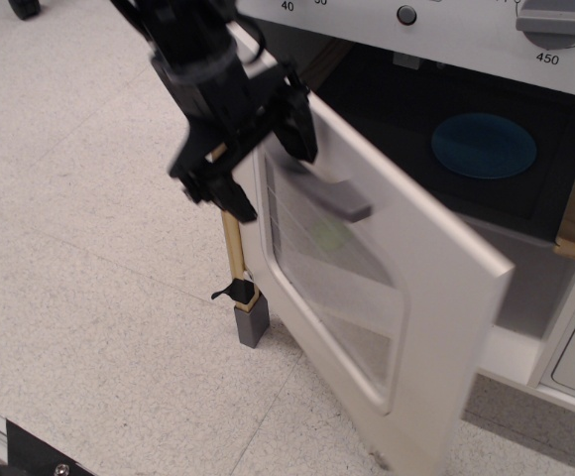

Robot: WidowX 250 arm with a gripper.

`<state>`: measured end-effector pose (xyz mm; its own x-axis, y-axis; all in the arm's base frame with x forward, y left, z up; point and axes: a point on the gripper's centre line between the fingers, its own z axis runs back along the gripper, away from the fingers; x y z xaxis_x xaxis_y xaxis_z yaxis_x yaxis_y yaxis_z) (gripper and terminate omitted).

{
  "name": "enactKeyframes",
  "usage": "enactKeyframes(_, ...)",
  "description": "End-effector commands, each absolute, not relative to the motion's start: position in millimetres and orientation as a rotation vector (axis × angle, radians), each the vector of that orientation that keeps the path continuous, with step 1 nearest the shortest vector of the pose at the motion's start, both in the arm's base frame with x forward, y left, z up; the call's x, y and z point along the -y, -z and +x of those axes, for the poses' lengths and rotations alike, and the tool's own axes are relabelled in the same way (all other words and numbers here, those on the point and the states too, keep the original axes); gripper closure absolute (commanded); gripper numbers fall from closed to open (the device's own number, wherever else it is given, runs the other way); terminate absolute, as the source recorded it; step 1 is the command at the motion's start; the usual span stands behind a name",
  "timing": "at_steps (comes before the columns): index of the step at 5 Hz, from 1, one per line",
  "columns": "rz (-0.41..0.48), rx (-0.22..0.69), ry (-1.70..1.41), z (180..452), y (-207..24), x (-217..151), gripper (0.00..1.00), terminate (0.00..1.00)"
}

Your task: Open oven

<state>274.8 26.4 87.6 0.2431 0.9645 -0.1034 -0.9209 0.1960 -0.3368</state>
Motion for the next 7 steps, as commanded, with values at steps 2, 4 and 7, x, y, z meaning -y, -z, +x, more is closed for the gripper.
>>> enactKeyframes(2, -0.517, 0.138, -1.362, 310.5, -150.0, -13.6, 0.00, 0.00)
enactKeyframes(4, -0.250, 0.199, -1.501, 325.8, -99.5, 26.4, 0.00, 0.00)
enactKeyframes(7, -0.194, 0.087, -1.429, 296.8, -93.9, -22.7, 0.00, 0.00)
